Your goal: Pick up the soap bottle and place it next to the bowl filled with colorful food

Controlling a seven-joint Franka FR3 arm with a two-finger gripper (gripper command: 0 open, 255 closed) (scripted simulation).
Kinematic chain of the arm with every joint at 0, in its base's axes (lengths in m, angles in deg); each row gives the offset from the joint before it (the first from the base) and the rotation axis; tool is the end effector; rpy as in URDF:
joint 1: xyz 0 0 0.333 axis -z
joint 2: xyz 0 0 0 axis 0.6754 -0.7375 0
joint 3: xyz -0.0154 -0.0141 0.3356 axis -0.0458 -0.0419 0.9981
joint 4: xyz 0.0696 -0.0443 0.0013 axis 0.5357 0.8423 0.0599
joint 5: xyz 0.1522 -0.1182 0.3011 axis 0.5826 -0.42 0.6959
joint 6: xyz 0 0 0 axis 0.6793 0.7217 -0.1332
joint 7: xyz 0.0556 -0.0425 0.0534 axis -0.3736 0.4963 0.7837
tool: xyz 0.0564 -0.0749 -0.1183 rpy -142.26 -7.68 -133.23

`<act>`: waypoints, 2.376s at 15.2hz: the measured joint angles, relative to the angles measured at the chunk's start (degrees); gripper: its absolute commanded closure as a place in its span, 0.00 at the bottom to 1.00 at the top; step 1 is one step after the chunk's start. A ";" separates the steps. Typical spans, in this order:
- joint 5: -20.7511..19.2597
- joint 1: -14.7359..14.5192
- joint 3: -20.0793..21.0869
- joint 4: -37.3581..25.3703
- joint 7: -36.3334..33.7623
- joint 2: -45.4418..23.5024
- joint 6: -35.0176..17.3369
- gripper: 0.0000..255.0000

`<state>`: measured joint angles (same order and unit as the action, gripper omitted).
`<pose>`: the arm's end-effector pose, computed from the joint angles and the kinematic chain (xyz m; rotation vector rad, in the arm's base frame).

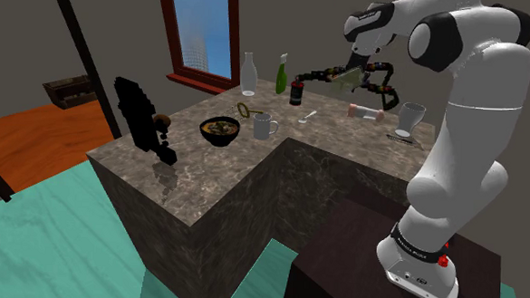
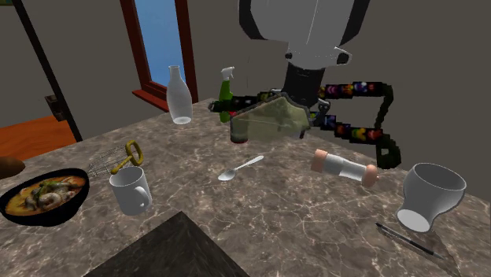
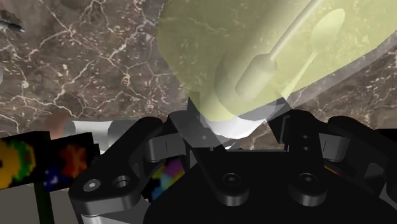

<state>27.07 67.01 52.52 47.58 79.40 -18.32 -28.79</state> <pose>0.4499 -0.4206 0.4659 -2.6518 1.5502 -0.1488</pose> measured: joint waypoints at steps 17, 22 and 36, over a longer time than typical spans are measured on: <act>-8.07 -14.03 8.85 18.45 -24.37 14.97 -6.48 1.00; -9.09 -17.32 12.27 19.66 -31.53 15.97 -7.07 1.00; -11.37 -26.70 21.97 16.08 -51.60 12.63 -7.29 1.00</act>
<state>15.70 40.31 74.48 63.66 27.80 -5.68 -36.08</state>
